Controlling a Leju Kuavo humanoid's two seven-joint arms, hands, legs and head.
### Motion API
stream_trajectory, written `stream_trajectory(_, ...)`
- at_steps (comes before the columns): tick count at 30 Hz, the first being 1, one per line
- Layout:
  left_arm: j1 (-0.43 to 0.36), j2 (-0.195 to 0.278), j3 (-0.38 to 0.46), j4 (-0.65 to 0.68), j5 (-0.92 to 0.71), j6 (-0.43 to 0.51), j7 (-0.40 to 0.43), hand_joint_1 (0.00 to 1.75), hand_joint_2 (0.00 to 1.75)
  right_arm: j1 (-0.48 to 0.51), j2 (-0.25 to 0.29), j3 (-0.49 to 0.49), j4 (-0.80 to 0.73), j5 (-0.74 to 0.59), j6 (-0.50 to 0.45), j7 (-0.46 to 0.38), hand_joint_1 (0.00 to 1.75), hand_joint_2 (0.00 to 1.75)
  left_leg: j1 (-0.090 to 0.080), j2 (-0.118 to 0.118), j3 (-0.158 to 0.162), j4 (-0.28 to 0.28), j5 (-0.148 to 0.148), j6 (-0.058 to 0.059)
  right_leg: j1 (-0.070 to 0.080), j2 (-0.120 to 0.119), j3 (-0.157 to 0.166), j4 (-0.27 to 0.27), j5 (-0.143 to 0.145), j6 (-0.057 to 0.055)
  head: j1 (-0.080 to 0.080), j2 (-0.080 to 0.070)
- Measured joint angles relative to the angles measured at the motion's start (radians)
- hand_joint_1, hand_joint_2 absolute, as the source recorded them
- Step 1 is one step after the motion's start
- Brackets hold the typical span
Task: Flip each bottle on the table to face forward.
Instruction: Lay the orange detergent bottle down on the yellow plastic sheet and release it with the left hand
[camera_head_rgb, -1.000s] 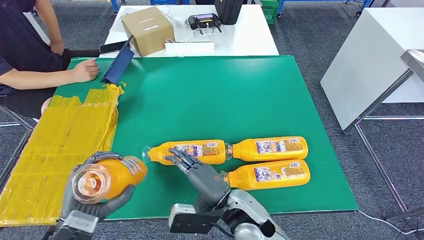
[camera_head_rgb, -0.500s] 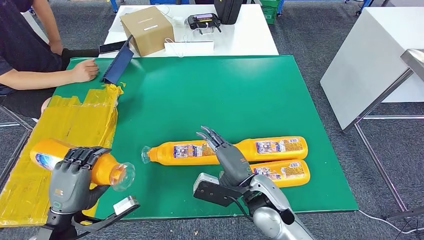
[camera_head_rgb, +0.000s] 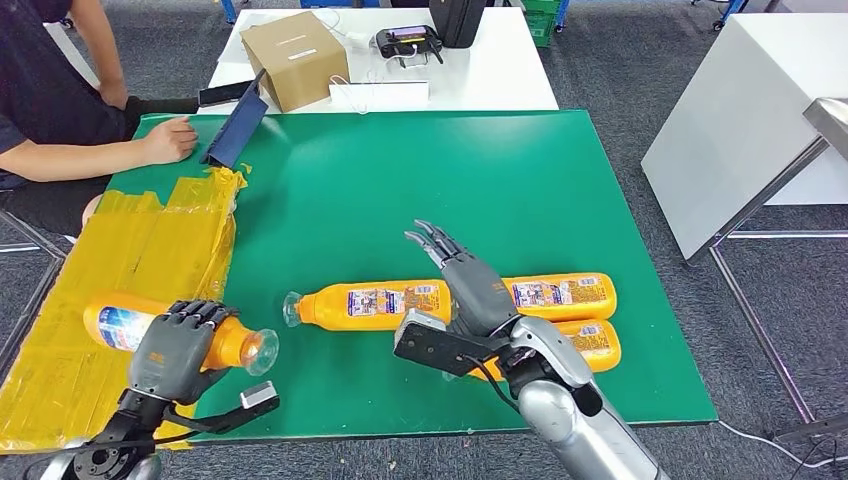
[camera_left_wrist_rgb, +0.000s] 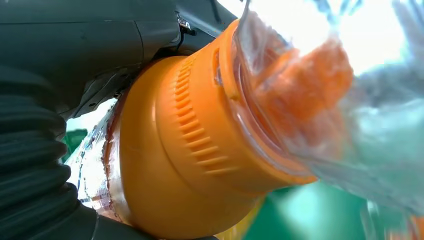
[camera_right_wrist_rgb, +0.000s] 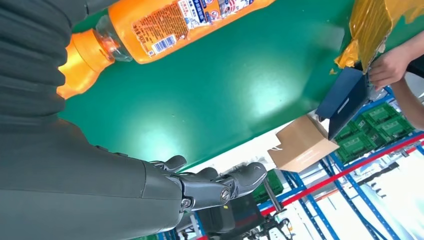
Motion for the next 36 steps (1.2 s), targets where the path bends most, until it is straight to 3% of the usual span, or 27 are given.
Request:
stream_trajectory(1,-0.006,0.003,-0.001,0.015,0.008,-0.010,-0.006,1.75,1.75,-0.003,0.000,0.001,0.002,0.000,0.001,0.000,0.00,1.75,0.000,0.000,0.000,0.000,0.000,0.000,0.000,0.000,0.000,0.000,0.000,0.000,0.000,0.000)
stream_trajectory(2,-0.012,0.007,-0.002,0.029,0.016,-0.020,-0.011,1.60,1.75,-0.006,0.000,0.002,0.004,0.000,0.002,0.000,0.00,1.75,0.000,0.000,0.000,0.000,0.000,0.000,0.000,0.000,0.000,0.000,0.000,0.000,0.000,0.000)
stream_trajectory(3,-0.020,0.010,-0.002,0.044,0.025,-0.031,-0.016,1.17,1.75,-0.009,0.001,0.003,0.006,0.000,0.003,0.000,0.00,1.75,0.000,0.000,0.000,0.000,0.000,0.000,0.000,0.000,0.000,0.000,0.000,0.000,0.000,0.000)
stream_trajectory(5,-0.036,0.017,-0.003,0.072,0.055,-0.062,-0.033,0.29,0.87,-0.016,0.002,0.006,0.012,0.000,0.004,0.000,0.00,1.75,0.000,0.000,0.000,0.000,0.000,0.000,0.000,0.000,0.000,0.000,0.000,0.000,0.000,0.000)
stream_trajectory(6,-0.045,0.021,-0.004,0.086,0.079,-0.083,-0.043,0.00,0.44,-0.020,0.003,0.007,0.015,0.000,0.007,0.000,0.00,1.75,0.000,0.000,0.000,0.000,0.000,0.000,0.000,0.000,0.000,0.000,0.000,0.000,0.000,0.000)
stream_trajectory(7,-0.054,0.025,-0.004,0.099,0.105,-0.106,-0.052,0.00,0.00,-0.025,0.004,0.008,0.020,0.000,0.012,0.003,0.00,1.75,0.000,0.000,0.000,0.000,0.000,0.000,0.000,0.000,0.000,0.000,0.000,0.000,0.000,0.000)
stream_trajectory(18,-0.129,0.073,-0.017,0.199,0.194,-0.249,-0.061,0.00,0.00,-0.097,0.009,0.027,0.119,-0.007,0.059,0.038,0.00,1.75,0.000,0.000,-0.001,0.000,0.000,0.000,0.000,0.000,0.000,0.001,0.000,0.000,0.000,0.000)
stream_trajectory(26,-0.215,0.140,-0.054,0.267,0.331,-0.390,-0.113,0.00,0.00,-0.219,0.031,0.042,0.305,-0.008,0.097,0.081,0.00,1.75,0.001,0.000,-0.001,0.000,0.002,0.000,0.001,0.000,-0.001,0.002,0.000,0.000,0.000,0.000)
stream_trajectory(36,-0.252,0.191,-0.091,0.282,0.453,-0.436,-0.139,0.00,0.00,-0.274,0.049,0.056,0.427,0.010,0.110,0.096,0.00,1.75,0.001,0.000,-0.002,0.000,0.002,0.000,0.001,0.000,-0.002,0.002,0.000,0.000,0.000,0.000)
